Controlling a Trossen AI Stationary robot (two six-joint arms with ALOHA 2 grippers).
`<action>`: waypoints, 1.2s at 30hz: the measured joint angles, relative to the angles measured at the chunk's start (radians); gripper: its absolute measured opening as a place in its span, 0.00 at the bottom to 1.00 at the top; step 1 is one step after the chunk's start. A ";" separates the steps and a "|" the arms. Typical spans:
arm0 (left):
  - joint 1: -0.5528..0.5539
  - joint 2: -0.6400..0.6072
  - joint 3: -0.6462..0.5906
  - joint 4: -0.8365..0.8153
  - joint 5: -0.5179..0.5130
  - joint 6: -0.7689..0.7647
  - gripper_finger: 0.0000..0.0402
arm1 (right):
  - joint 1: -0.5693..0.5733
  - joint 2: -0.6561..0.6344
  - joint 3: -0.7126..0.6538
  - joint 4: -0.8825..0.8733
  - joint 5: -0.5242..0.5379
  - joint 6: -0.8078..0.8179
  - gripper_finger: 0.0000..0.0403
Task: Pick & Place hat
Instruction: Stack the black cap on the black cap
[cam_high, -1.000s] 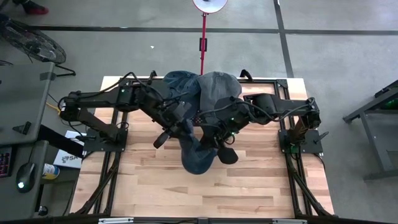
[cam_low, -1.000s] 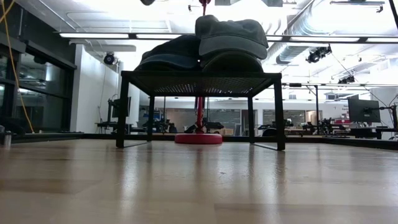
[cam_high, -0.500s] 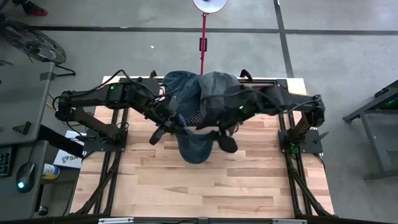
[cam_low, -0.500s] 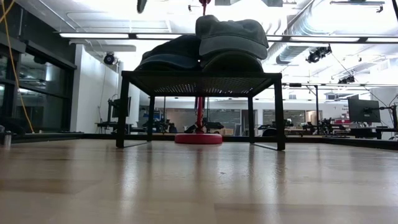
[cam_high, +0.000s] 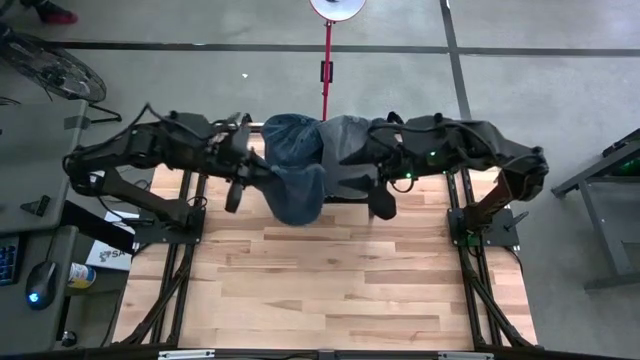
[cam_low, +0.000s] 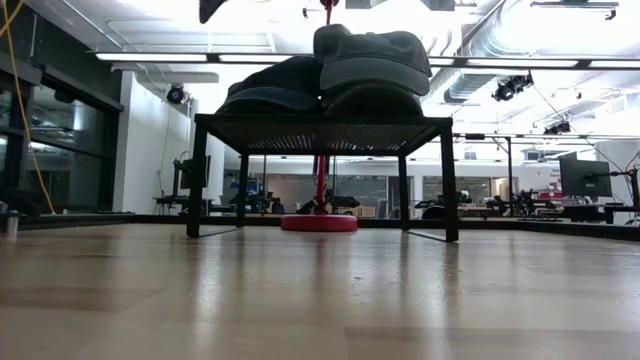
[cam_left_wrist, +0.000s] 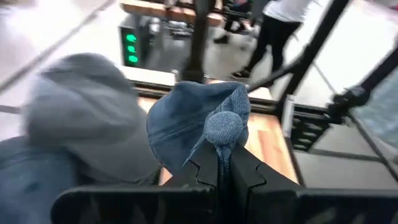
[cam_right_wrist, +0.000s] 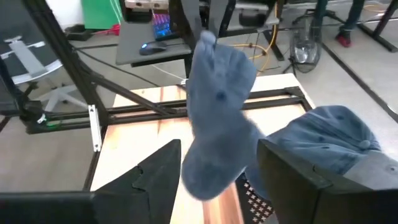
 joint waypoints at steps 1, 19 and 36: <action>0.001 -0.008 0.000 -0.004 -0.023 0.002 0.00 | 0.000 -0.003 0.000 0.000 0.005 0.000 0.50; 0.473 -0.036 0.001 -0.083 0.245 0.038 0.00 | 0.000 -0.006 0.000 -0.005 0.009 0.003 0.50; 0.645 0.099 0.000 -0.082 0.607 0.069 0.00 | 0.000 -0.006 0.000 -0.035 0.013 0.032 0.49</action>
